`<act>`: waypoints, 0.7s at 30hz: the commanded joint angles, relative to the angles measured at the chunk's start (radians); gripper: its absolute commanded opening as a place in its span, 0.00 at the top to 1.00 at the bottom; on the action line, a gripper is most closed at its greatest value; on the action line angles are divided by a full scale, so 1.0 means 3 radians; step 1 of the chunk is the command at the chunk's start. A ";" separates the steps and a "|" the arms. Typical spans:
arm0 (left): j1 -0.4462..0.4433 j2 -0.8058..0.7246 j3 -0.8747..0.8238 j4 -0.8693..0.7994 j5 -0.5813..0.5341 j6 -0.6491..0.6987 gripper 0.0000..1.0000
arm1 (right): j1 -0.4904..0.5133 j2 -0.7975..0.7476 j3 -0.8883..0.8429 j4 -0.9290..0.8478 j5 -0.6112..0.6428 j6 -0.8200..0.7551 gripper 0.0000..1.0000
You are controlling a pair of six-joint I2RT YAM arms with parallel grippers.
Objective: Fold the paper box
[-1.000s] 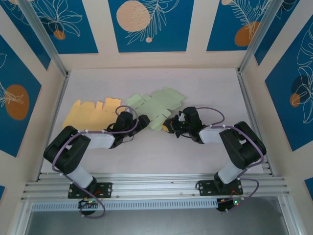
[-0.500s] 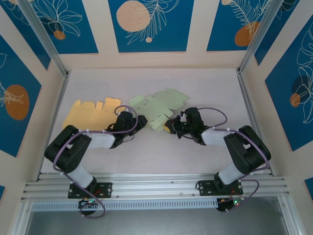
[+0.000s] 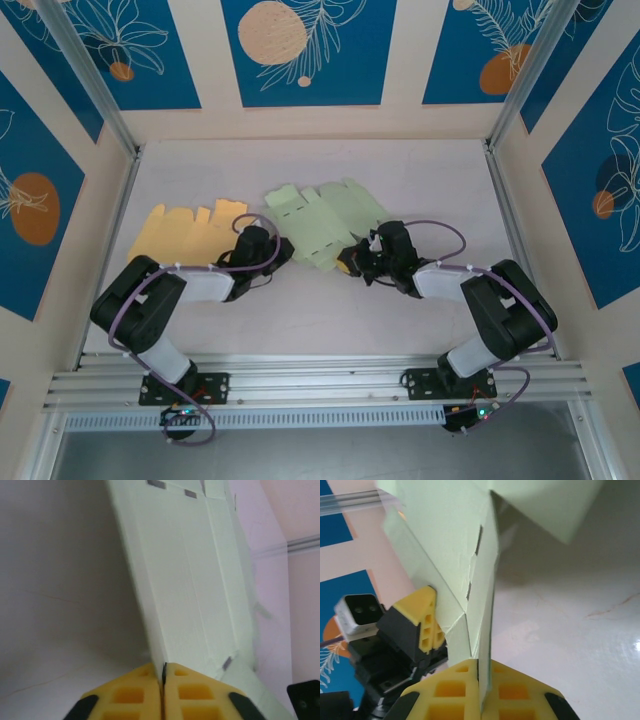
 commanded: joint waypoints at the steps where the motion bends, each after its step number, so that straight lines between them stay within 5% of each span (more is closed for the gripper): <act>1: 0.0070 -0.0131 0.0236 -0.0347 -0.0070 0.0412 0.97 | 0.0009 -0.0136 0.0014 -0.0322 -0.0027 -0.0260 0.85; 5: 0.0109 -0.0242 0.0702 -0.1204 0.0079 0.1133 0.97 | -0.0060 -0.0318 0.0170 -0.1048 0.0022 -0.0678 0.45; 9: 0.0184 -0.0272 0.1293 -0.2184 0.0292 0.2063 0.97 | -0.0200 -0.0752 0.0288 -0.1873 0.0218 -0.1186 0.25; 15: 0.0186 -0.0127 0.2336 -0.3621 0.0380 0.3506 0.93 | -0.0367 -0.1531 0.0713 -0.2979 0.0675 -0.2127 0.13; 21: 0.0184 -0.0056 0.2862 -0.4076 0.0410 0.4581 1.00 | -0.0560 -0.1764 0.1131 -0.3233 0.0709 -0.2854 0.12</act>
